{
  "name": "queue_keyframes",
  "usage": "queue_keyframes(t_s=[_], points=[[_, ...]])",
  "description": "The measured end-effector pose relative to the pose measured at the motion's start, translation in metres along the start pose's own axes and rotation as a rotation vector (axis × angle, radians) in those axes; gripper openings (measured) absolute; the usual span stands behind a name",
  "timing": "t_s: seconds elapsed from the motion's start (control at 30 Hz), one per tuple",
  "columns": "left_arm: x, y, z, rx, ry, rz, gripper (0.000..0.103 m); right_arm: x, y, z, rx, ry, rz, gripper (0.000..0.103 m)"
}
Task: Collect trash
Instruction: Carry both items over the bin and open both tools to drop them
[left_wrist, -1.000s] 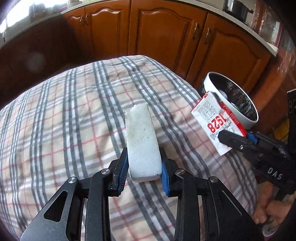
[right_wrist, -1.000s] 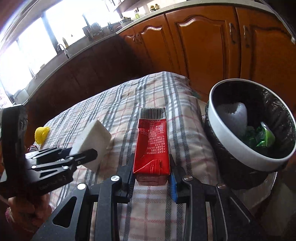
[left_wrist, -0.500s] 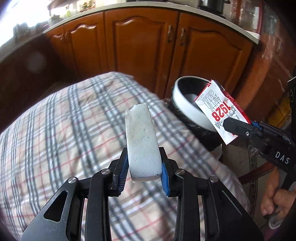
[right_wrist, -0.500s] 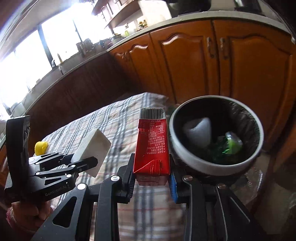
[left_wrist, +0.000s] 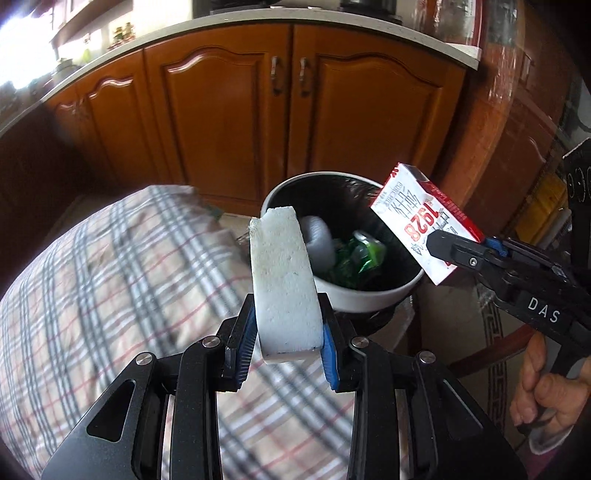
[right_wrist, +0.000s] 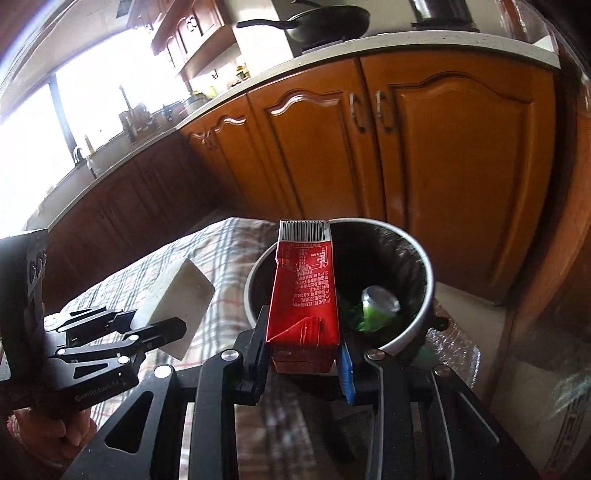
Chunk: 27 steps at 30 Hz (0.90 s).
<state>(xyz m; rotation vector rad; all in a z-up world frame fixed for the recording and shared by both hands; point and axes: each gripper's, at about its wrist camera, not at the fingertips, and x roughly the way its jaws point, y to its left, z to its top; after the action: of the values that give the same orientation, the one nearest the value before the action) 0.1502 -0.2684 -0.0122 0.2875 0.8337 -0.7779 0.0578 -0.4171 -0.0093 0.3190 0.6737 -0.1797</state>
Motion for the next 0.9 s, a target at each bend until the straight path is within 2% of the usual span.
queue_keyframes(t_s=[0.43,0.9], points=[[0.027,-0.018,0.039,0.013,0.024,-0.043,0.029,0.009,-0.03,0.018,0.03,0.007,-0.038,0.031],[0.06,-0.02,0.051,0.007,0.078,-0.041,0.029,0.029,-0.044,0.028,0.039,0.062,-0.041,0.031]])
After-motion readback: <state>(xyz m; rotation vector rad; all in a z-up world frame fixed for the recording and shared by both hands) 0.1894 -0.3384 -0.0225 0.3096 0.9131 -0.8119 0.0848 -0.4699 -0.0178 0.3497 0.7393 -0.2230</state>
